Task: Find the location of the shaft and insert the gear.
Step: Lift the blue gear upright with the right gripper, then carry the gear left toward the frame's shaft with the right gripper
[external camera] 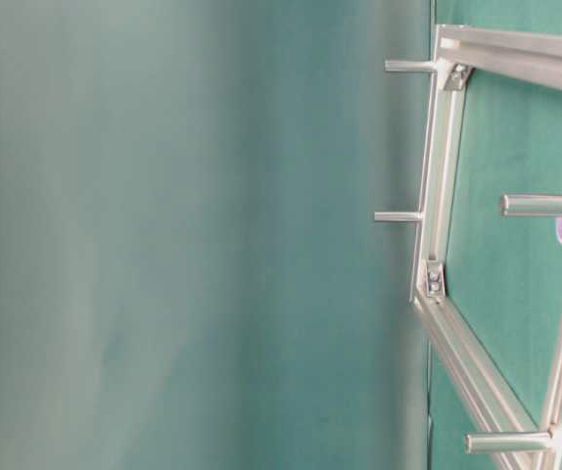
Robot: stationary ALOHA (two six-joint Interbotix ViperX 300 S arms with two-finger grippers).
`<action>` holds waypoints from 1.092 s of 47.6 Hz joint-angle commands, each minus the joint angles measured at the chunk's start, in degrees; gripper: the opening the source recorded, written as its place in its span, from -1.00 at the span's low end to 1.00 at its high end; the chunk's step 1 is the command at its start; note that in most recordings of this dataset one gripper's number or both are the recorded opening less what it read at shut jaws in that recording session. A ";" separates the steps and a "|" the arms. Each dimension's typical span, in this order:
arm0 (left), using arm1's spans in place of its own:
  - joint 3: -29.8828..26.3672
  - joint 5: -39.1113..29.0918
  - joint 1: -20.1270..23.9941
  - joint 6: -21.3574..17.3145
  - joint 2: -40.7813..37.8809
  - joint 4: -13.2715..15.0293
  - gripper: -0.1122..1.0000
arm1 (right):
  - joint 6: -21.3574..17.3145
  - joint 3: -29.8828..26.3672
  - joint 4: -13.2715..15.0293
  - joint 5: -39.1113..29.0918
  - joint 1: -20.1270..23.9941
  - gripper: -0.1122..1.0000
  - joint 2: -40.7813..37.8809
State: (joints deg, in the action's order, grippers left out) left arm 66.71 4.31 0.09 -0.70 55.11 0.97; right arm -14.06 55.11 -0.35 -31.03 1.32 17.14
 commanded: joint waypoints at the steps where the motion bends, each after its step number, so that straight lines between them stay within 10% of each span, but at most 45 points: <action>1: -1.58 0.26 0.09 0.00 -0.35 0.00 -0.77 | 0.00 -2.64 0.09 -1.85 -0.09 0.45 1.76; 52: -1.58 0.44 0.09 0.18 -0.35 0.09 -0.77 | -0.18 -17.75 0.09 -11.87 1.49 0.45 0.79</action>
State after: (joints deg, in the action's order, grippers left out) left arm 66.71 4.31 0.18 -0.62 55.11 0.97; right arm -14.15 40.52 -0.26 -43.42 2.72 19.16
